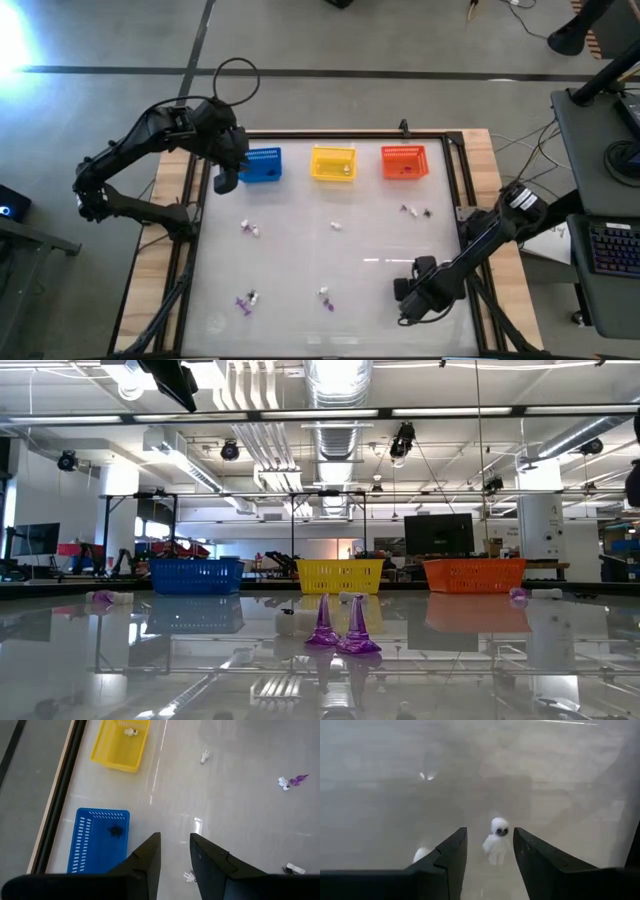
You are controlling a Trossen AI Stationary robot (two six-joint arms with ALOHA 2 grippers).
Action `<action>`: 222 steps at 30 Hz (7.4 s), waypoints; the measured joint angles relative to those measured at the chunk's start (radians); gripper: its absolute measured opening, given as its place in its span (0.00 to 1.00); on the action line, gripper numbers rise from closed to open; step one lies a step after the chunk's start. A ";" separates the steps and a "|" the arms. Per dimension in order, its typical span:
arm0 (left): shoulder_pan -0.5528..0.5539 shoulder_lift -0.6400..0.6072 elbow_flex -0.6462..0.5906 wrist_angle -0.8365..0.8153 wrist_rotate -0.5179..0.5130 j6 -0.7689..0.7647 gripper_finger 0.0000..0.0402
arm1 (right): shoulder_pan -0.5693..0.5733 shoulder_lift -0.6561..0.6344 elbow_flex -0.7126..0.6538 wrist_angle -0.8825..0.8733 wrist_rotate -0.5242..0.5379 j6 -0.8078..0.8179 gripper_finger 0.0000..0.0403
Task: Sort Halloween decoration
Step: Put the white skeleton toy into the yellow bin, then put the purple hat toy into the orange bin
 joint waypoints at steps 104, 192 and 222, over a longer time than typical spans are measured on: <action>0.001 0.056 0.000 -0.104 -0.093 -0.135 0.21 | -1.166 -0.026 0.412 0.170 -0.015 -1.904 0.03; -1.164 0.172 -0.758 0.662 0.032 -1.503 0.33 | -0.650 -0.056 0.409 -0.308 0.187 -1.732 0.03; -1.205 0.353 -0.756 0.764 0.020 -1.511 0.31 | -0.598 -0.057 0.409 -0.311 0.186 -1.738 0.03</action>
